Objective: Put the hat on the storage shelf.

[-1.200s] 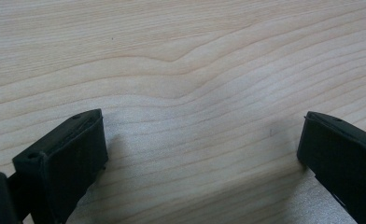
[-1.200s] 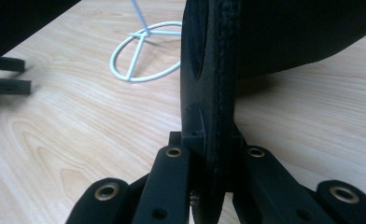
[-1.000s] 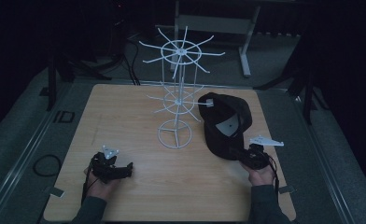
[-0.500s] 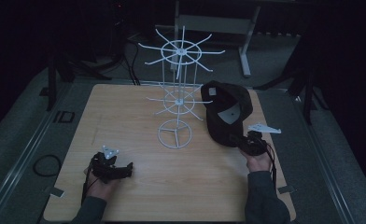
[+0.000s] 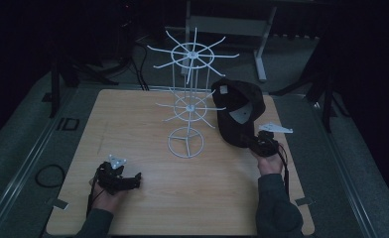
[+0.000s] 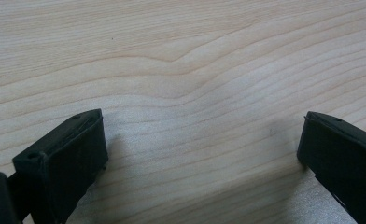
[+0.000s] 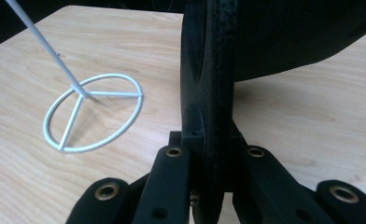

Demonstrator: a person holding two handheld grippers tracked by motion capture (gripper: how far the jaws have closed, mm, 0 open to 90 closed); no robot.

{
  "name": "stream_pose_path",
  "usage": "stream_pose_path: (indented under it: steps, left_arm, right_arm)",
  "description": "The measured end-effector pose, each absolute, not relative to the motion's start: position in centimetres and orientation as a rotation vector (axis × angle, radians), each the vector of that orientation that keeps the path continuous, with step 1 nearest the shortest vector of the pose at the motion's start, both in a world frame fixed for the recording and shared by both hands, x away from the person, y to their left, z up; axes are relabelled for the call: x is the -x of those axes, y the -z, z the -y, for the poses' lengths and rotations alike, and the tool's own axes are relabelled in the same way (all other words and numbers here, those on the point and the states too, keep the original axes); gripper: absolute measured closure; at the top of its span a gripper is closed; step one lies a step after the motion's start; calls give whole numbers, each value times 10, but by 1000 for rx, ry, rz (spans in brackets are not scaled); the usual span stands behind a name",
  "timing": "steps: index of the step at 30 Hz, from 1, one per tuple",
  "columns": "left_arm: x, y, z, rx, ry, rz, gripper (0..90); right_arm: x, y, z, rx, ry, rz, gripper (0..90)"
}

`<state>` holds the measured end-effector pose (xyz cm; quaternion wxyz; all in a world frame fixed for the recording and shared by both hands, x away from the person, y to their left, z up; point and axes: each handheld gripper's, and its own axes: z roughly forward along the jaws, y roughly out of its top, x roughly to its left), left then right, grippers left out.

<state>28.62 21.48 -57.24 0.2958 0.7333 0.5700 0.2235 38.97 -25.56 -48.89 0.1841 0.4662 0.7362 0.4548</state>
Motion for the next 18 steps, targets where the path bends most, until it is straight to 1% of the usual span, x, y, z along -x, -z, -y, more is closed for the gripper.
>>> stream_pose_path:
  steps: [18]
  left_arm:
    - [-286,572,-215,-1951,-594,-1516,15]
  right_arm:
    - [-403,476,247,-1244,-1283,-2063,865]
